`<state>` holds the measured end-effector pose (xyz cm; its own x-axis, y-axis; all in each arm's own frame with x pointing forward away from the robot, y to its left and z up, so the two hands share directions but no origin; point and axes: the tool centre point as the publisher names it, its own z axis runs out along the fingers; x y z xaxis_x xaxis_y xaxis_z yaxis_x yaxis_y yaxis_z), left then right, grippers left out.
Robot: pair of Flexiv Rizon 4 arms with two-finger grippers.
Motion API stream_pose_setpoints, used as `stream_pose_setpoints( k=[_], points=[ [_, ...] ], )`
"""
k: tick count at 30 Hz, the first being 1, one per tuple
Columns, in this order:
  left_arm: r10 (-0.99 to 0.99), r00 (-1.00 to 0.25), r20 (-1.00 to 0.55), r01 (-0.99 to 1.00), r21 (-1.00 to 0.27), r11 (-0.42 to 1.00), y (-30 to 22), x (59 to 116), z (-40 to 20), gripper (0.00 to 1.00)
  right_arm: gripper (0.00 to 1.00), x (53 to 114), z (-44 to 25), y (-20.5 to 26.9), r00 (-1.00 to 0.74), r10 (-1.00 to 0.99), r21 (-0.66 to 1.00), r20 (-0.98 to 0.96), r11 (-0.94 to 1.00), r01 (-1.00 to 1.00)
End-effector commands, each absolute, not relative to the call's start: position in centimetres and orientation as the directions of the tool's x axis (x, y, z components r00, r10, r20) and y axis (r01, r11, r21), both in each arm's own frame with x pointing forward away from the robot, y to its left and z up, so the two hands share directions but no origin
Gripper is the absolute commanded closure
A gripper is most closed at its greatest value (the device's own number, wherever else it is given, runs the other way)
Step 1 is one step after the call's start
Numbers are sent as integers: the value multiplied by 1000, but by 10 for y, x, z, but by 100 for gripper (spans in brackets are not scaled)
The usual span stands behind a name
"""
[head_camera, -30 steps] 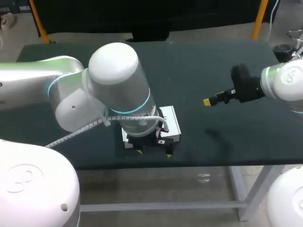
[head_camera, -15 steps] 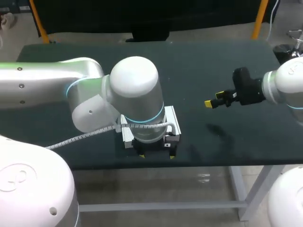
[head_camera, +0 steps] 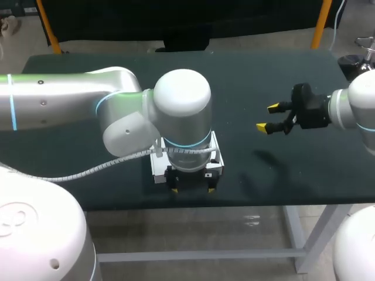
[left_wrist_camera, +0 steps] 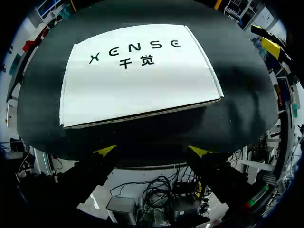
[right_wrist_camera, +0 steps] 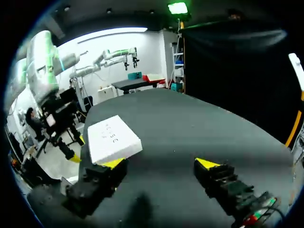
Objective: Assemble the packaging by folding the flat box into shape, placing the metal phone stand inside, and closing the box properly
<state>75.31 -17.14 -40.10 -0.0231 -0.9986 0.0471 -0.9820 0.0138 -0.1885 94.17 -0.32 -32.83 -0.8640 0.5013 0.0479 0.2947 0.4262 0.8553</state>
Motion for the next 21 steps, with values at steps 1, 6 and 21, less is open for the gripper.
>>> stream_pose_setpoints(
  k=[1,6,21],
  points=[
    [-999,-14,47,-986,-167,6,-172,764,-402,0,0,947,-332,-5,-873,486,878,33,404,258],
    [-998,9,58,-987,-159,-18,-164,775,-403,0,0,951,-334,-7,-878,479,884,-6,414,220],
    [-998,56,28,-987,-148,-60,-161,802,-406,0,0,954,-334,-10,-869,495,877,-30,430,214]
  ],
)
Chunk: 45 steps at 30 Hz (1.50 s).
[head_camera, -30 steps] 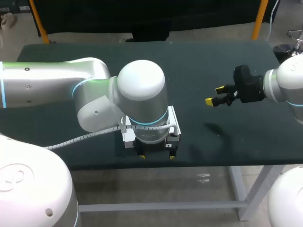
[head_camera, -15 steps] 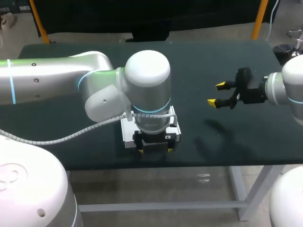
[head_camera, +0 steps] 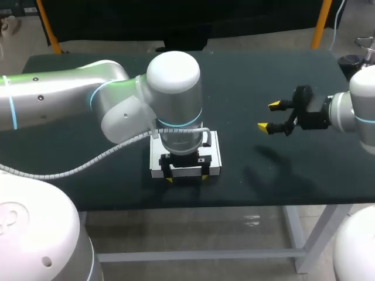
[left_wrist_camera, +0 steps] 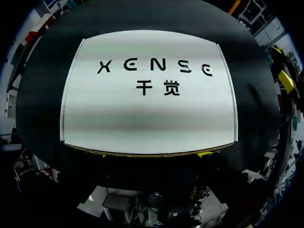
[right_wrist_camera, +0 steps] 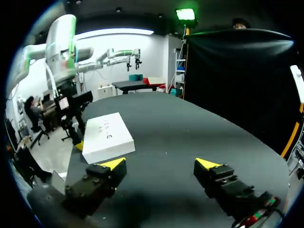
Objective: Assemble the packaging by folding the flat box into shape, placing the metal phone stand inside, and closing the box properly
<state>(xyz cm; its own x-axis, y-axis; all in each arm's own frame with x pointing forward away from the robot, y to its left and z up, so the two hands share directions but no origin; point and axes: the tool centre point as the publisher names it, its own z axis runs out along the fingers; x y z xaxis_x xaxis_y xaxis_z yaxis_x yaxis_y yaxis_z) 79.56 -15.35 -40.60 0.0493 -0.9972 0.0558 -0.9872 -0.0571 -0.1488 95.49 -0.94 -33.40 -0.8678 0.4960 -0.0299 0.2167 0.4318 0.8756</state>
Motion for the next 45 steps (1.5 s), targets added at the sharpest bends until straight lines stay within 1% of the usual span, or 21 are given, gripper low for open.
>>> stream_pose_setpoints(
  k=[1,10,22,45],
  points=[
    [-998,60,21,-987,-150,-63,-161,804,-406,0,0,954,-334,-10,-869,495,877,-30,430,214],
    [-995,97,-12,-982,-162,-93,-163,821,-404,0,0,954,-334,-10,-869,495,877,-30,430,214],
    [-994,110,-20,-982,-157,-105,-161,849,-405,0,0,954,-334,-10,-869,495,877,-30,430,214],
    [-994,111,-11,-985,-137,-108,-144,937,-399,0,0,954,-334,-10,-869,495,877,-30,430,214]
  ],
)
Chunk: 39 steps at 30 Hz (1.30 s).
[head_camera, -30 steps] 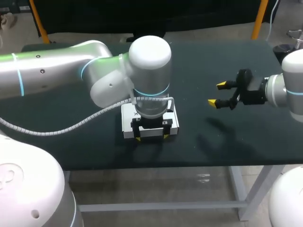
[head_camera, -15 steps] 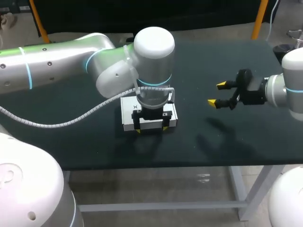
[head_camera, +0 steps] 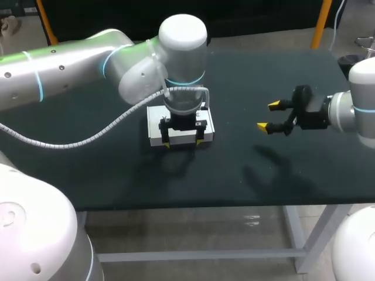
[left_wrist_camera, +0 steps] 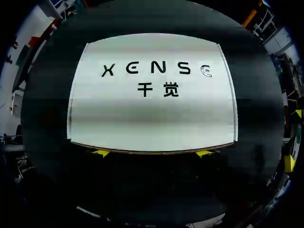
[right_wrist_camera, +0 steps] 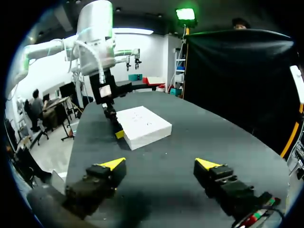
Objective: Assemble the packaging by folding the flat box into shape, placing the metal phone stand inside, and closing the box properly
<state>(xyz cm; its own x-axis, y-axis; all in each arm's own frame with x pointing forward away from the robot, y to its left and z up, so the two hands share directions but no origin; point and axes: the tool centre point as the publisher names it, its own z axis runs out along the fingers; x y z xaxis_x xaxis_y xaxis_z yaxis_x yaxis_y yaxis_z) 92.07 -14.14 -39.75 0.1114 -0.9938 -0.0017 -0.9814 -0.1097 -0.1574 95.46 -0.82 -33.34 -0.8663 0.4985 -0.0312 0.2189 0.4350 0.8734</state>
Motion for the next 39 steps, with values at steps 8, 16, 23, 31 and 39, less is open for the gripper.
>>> stream_pose_setpoints(
  k=[8,16,23,31,39],
  points=[
    [-993,113,-27,-985,-134,-109,-142,969,-398,0,0,954,-334,-10,-869,495,877,-30,430,214],
    [-994,103,-32,-988,-120,-99,-143,1004,-397,0,0,954,-334,-10,-869,495,877,-30,430,214],
    [-995,91,-29,-990,-112,-88,-141,1038,-398,0,0,954,-334,-10,-869,495,877,-30,430,214],
    [-995,97,-14,-990,-104,-95,-135,1079,-397,0,0,954,-334,-10,-869,495,877,-30,430,214],
    [-994,112,2,-989,-93,-112,-130,1118,-397,0,0,954,-334,-10,-869,495,877,-30,430,214]
  ],
)
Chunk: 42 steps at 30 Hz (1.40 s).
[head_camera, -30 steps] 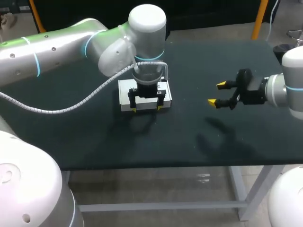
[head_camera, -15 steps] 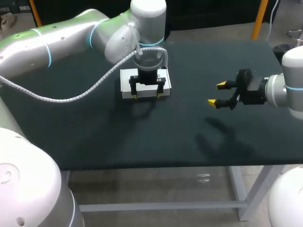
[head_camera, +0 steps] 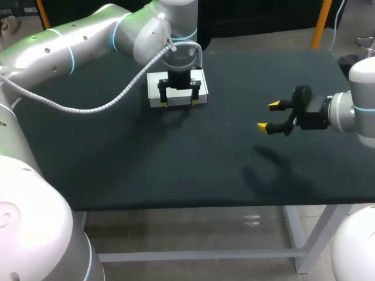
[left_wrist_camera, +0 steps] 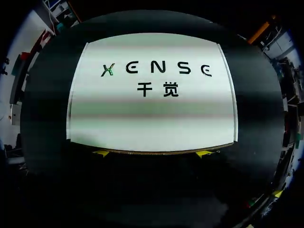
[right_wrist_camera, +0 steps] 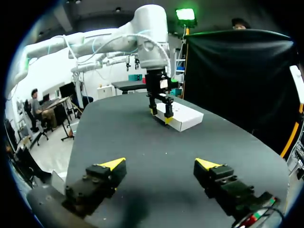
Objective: Assemble the packaging by folding the flat box into shape, placing the metal phone stand inside, and closing the box properly
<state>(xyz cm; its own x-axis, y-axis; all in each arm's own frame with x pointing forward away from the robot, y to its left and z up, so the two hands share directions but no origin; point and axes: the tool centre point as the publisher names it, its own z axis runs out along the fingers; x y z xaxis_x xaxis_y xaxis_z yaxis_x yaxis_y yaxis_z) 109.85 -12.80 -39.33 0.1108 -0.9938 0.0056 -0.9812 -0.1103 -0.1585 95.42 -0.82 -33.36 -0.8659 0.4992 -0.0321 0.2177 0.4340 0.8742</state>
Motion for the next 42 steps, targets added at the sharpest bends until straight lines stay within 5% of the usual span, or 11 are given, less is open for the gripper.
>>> stream_pose_setpoints(
  k=[1,17,24,42],
  points=[
    [-994,113,3,-989,-92,-113,-129,1123,-396,0,0,954,-334,-10,-869,495,877,-30,430,214],
    [-993,111,25,-991,-73,-113,-114,1191,-392,0,0,954,-334,-10,-869,495,877,-30,430,214],
    [-996,67,54,-993,-96,-72,-109,1177,-391,0,0,954,-334,-10,-869,495,877,-30,430,214],
    [-960,-220,174,-837,-540,94,-73,1042,-333,0,0,954,-334,-10,-869,495,877,-30,430,214]
  ],
)
